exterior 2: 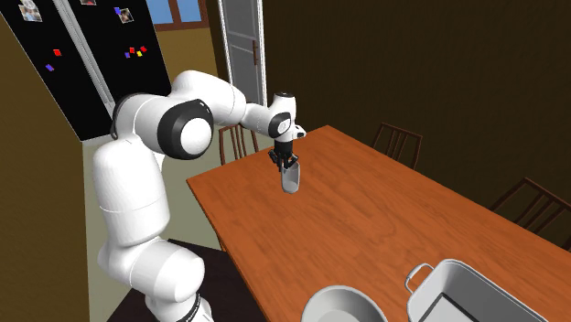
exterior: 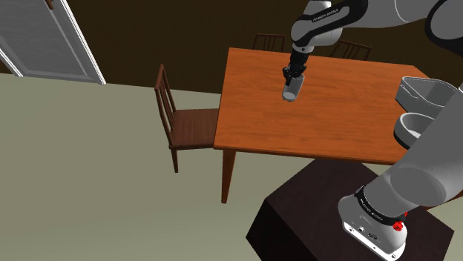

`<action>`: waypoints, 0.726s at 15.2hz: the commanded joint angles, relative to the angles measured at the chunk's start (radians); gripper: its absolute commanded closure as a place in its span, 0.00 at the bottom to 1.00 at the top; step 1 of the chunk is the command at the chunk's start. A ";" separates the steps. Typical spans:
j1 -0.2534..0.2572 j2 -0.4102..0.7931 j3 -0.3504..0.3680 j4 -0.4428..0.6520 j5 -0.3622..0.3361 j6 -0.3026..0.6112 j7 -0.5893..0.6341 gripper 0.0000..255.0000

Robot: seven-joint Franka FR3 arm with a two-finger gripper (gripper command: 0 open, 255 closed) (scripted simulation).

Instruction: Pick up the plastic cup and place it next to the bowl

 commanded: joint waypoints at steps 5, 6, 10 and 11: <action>0.001 -0.012 -0.001 0.011 -0.004 -0.024 0.003 1.00; 0.001 -0.018 -0.001 0.018 -0.006 -0.036 0.005 1.00; 0.002 -0.040 -0.003 0.046 -0.013 -0.085 0.011 1.00; 0.002 -0.045 -0.003 0.053 -0.015 -0.097 0.012 1.00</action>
